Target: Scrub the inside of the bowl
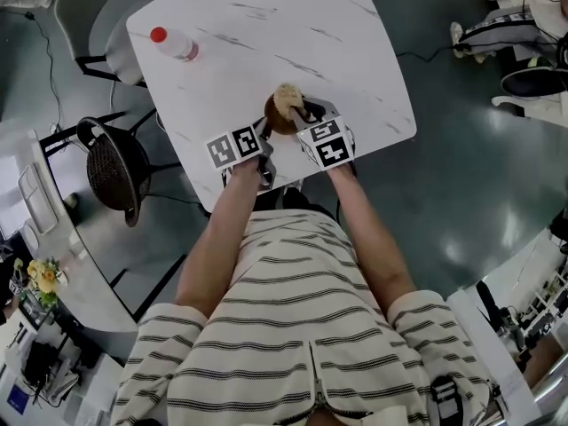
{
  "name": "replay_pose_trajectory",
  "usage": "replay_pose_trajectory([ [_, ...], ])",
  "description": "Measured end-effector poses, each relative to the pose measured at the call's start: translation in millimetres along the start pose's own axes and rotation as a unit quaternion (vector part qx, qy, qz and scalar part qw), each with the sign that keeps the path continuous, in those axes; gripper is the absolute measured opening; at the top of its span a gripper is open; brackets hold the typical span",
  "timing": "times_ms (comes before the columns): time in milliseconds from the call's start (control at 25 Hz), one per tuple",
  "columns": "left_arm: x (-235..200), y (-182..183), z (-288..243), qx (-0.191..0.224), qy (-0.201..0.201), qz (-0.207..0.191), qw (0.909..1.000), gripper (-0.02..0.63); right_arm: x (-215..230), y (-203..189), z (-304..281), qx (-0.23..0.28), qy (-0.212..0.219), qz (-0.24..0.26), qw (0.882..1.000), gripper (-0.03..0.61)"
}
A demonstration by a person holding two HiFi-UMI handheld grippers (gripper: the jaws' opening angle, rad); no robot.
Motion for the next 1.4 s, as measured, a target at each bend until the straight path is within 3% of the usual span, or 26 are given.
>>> replay_pose_trajectory([
  [800, 4.1, 2.6, -1.6, 0.001, 0.001, -0.004, 1.0, 0.008, -15.6, -4.0, -5.7, -0.014, 0.037, 0.012, 0.999, 0.086],
  [1400, 2.6, 2.4, -3.7, 0.002, 0.004, -0.009, 0.9999, 0.008, -18.5, -15.0, 2.3, -0.04, 0.037, 0.043, 0.998, 0.086],
])
Point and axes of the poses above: the fingertips, and each gripper's own axes: z backward along the fingers, x to its right, y out of its top, the point moved 9 cm from there along z, backward along the fingers, and after that the axes turned 5 degrees about -z, right-handed, at the moved point
